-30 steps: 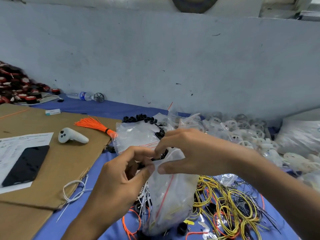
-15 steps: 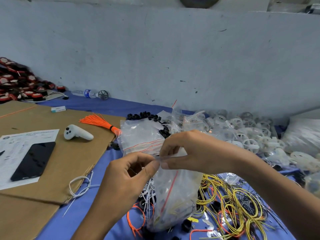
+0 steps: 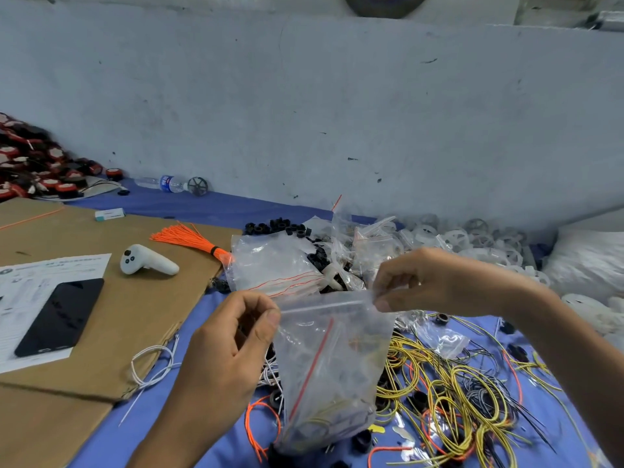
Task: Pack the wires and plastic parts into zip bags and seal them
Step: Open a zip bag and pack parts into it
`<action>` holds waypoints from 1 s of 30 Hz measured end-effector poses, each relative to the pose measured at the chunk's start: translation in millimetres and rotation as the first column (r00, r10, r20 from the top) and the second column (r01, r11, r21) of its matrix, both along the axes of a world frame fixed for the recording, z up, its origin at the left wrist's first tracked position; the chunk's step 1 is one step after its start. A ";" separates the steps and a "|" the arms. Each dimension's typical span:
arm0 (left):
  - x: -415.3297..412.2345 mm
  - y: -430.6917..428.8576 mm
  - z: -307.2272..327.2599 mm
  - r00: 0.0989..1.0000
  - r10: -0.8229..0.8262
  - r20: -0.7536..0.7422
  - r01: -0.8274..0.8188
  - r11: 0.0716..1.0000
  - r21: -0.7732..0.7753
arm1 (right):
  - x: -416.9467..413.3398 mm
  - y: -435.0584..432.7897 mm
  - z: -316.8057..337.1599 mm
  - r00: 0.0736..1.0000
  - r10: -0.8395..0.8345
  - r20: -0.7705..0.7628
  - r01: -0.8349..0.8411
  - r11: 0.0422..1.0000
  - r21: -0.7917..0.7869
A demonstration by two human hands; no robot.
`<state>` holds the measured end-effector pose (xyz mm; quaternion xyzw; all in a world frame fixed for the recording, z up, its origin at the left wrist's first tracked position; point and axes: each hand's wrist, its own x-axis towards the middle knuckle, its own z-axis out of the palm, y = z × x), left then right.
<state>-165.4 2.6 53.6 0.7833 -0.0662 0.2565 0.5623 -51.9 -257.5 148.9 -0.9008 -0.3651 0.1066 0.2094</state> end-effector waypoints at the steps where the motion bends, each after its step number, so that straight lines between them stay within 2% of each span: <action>1: -0.4 1.2 -0.8 1.000 -0.003 0.001 0.003 1.000 -0.006 | 0.5 -6.6 -3.3 1.000 -0.010 -0.008 0.010 1.000 0.007; 3: -0.8 2.0 -2.2 1.000 -0.008 -0.009 0.007 1.000 -0.028 | -0.1 -16.8 -11.0 0.999 -0.040 -0.030 0.041 0.998 0.043; 7: 1.1 1.8 -4.7 1.000 0.004 -0.019 -0.005 0.999 -0.042 | -8.3 -29.8 -23.6 0.991 -0.070 -0.114 0.096 0.966 0.241; 13: 5.4 1.3 -2.9 1.000 0.023 -0.018 -0.023 0.999 -0.026 | -31.7 -36.4 -38.5 0.989 -0.092 -0.115 0.139 0.847 0.514; 16: 8.3 4.4 -0.4 0.999 0.037 -0.018 -0.037 0.999 -0.009 | -44.8 -35.6 -43.3 0.990 -0.141 -0.025 0.130 0.811 0.570; 19: 12.0 4.7 -0.8 0.999 0.030 -0.034 -0.031 0.999 -0.031 | -53.0 -33.8 -51.8 0.981 -0.129 -0.145 0.191 0.766 0.614; 21: 13.6 2.9 -3.2 0.999 0.010 -0.053 -0.012 0.999 -0.046 | -57.3 -32.6 -60.2 0.973 -0.134 -0.186 0.221 0.762 0.609; 25: 13.3 1.7 -4.2 0.997 -0.020 -0.069 0.016 0.999 -0.051 | -62.9 -34.4 -72.2 0.954 -0.148 -0.261 0.288 0.697 0.657; 30: 9.7 0.6 0.8 0.998 -0.026 -0.064 0.025 1.000 -0.016 | -64.4 -30.3 -70.6 0.945 -0.154 -0.290 0.310 0.705 0.637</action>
